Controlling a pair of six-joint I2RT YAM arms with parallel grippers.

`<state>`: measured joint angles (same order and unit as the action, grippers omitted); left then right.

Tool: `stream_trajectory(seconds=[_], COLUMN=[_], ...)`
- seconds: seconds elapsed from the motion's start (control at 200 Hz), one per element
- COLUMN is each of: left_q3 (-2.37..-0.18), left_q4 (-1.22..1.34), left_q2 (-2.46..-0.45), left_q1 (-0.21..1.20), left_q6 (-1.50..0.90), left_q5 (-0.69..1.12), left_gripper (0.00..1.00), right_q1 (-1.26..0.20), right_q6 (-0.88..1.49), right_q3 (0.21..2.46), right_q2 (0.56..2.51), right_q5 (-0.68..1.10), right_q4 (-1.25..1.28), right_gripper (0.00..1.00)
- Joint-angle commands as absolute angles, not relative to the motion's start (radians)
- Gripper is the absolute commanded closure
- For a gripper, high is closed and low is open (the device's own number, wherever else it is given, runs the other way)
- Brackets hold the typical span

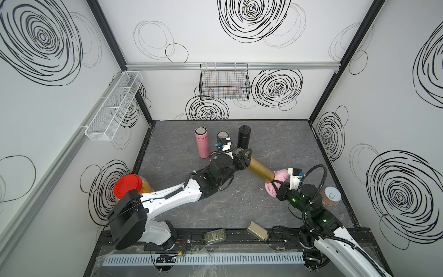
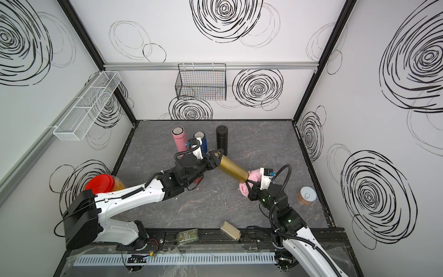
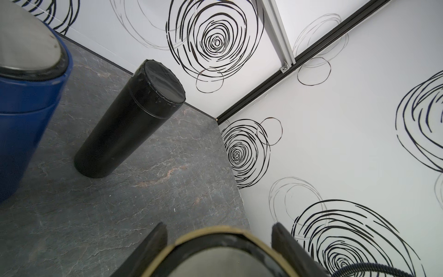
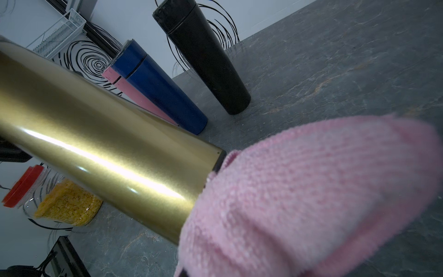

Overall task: Wipe the surface of the thermos
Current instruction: Wipe the dirt from the surface of the thermos.

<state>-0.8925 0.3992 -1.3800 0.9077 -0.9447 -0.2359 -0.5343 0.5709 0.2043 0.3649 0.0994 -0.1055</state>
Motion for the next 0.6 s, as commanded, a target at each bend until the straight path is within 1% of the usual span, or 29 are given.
stream_trajectory(seconds=[0.0, 0.055, 0.14, 0.165, 0.295, 0.385, 0.48, 0.595], left_q3=[-0.913, -0.909, -0.905, -0.905, -0.912, -0.928, -0.951, -1.018], left_q4=[0.475, 0.485, 0.508, 0.545, 0.583, 0.582, 0.563, 0.459], left_q2=[-1.341, -1.346, -1.366, -1.374, -1.407, -1.420, -1.431, -1.443], left_q1=[0.910, 0.911, 0.907, 0.906, 0.899, 0.899, 0.894, 0.897], left_q6=[-0.945, -0.947, -0.960, -0.967, -0.984, -0.977, -0.958, -0.896], left_q5=[-0.230, -0.237, -0.220, -0.211, -0.193, -0.195, -0.204, -0.241], left_gripper=[1.00, 1.00, 1.00, 1.00, 1.00, 1.00, 1.00, 1.00], right_q1=[-0.532, -0.532, -0.533, -0.536, -0.567, -0.631, -0.694, -0.691], right_q6=[0.573, 0.601, 0.628, 0.633, 0.632, 0.601, 0.587, 0.593], right_q3=[0.222, 0.193, 0.126, 0.109, 0.073, 0.077, 0.106, 0.124], right_q2=[0.377, 0.376, 0.400, 0.413, 0.499, 0.530, 0.520, 0.440], right_q5=[0.147, 0.182, 0.284, 0.304, 0.395, 0.383, 0.294, 0.225], right_q4=[-0.025, 0.043, 0.197, 0.223, 0.275, 0.235, 0.116, -0.037], right_gripper=[1.00, 1.00, 1.00, 1.00, 1.00, 1.00, 1.00, 1.00])
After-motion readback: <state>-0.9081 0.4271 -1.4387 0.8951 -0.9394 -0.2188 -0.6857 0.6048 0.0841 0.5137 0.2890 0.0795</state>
